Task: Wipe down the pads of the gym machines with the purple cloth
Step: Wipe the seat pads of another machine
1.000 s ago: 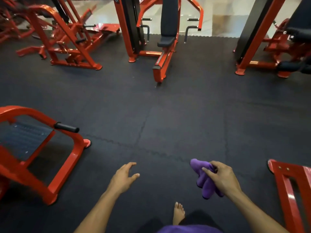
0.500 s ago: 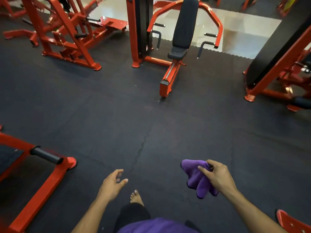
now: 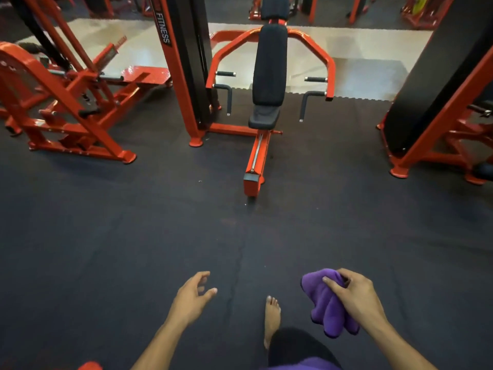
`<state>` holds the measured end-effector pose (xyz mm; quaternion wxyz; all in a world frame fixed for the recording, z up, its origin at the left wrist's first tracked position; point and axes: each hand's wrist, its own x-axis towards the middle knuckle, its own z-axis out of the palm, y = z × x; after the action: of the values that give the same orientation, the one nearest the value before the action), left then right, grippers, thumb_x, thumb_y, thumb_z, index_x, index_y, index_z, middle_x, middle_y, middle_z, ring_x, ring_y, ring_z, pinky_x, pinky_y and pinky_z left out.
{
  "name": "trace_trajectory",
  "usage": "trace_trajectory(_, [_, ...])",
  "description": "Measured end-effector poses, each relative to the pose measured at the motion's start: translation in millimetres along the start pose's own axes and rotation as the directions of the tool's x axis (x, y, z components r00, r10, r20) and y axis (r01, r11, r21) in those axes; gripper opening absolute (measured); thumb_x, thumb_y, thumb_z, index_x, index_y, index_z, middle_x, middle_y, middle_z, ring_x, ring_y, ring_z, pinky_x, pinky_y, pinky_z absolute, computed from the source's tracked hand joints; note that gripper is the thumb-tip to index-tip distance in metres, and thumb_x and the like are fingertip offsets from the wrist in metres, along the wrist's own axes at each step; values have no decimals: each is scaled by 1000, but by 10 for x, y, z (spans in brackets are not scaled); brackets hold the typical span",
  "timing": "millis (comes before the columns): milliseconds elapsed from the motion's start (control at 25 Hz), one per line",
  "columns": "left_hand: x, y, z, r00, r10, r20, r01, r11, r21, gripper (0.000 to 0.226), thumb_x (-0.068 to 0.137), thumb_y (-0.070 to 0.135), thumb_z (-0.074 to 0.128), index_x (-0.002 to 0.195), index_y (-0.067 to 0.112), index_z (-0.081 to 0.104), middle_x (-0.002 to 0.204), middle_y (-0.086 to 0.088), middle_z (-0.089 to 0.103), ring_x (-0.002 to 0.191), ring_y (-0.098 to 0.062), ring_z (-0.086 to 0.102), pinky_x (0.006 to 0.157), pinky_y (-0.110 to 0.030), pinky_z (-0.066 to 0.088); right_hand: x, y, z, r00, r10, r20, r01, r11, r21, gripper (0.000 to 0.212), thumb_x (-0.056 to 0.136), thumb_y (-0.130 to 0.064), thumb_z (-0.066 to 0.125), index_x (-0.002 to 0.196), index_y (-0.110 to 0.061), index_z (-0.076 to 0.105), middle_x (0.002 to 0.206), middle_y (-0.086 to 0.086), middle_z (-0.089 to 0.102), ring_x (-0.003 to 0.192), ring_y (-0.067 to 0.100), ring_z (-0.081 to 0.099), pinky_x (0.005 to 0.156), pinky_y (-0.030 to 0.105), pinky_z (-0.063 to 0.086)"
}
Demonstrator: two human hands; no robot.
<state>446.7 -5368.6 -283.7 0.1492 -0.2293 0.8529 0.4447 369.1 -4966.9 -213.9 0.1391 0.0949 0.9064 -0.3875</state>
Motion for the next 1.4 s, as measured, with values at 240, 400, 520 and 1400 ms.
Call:
trace_trajectory(240, [1468,868,-446,999,31,36,-36,988,150,52,93,42,72,141,40,52,134,18,56,121,-5,60,102,-36,51,1660,-900,170,997,-36,71,34,999,36,20,86,-32,72,71,-24,63,66,-14,68,63,3,64,59,28,50])
trace_trajectory(400, [2215,1160,-863,998,-8,-57,11,999,52,48,94,40,73,138,40,54,129,18,57,117,-5,60,98,-35,52,2705,-1632,230,989,-93,114,95,996,-4,24,85,-36,72,69,-23,59,64,-12,67,65,8,64,59,30,51])
trace_trajectory(520, [2834,1143,-1131,995,-58,-76,58,998,2,46,93,36,75,135,37,57,128,12,61,116,-8,63,97,-34,52,3418,-2081,416,989,-91,117,91,996,5,25,85,-35,72,68,-23,58,64,-10,67,64,10,63,58,29,49])
trace_trajectory(1400, [7532,3798,-2908,792,574,207,-598,798,80,38,93,30,68,125,43,54,121,29,63,107,-2,63,93,-35,53,7368,-5563,1401,994,113,2,-87,756,648,11,94,-13,68,90,-23,72,94,11,75,85,26,72,71,51,62])
